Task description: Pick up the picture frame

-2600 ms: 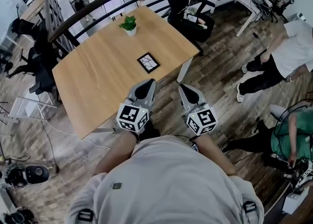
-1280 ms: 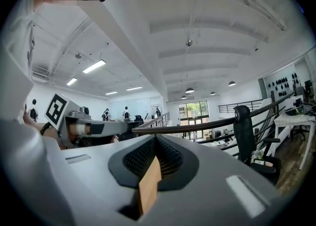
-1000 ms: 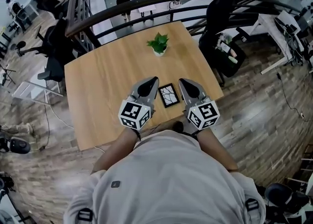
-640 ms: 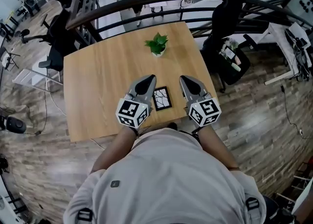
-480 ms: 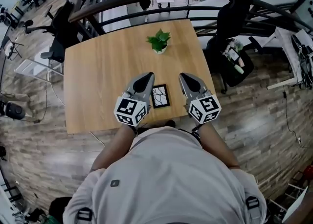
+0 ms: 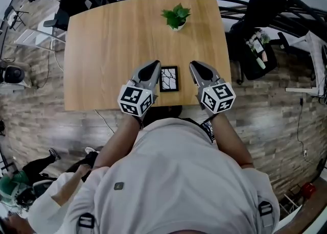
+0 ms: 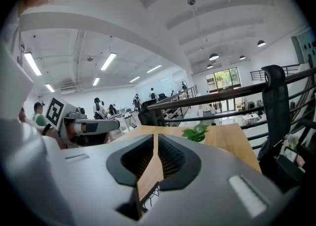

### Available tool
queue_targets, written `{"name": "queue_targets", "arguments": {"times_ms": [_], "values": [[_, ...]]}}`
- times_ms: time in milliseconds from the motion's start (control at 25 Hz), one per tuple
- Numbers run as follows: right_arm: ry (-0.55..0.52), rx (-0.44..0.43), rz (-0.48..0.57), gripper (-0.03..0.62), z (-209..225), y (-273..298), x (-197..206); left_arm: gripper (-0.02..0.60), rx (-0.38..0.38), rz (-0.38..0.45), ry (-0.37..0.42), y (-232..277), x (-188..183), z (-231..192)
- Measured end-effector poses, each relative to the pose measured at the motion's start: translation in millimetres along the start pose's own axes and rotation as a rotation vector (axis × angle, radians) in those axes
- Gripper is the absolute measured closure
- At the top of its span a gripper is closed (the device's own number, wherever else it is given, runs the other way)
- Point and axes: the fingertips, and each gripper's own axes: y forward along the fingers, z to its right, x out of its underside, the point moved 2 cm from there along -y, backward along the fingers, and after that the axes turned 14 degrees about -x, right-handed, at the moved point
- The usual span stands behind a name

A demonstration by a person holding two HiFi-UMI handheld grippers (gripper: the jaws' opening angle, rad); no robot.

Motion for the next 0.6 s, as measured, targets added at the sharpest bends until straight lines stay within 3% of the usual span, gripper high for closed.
{"name": "queue_targets", "arguments": {"times_ms": [600], "values": [[0.185,-0.01,-0.197,0.523,41.8,33.2,98.1,0.569,-0.002,-0.242,-0.13,34.9,107.3,-32.9]]}}
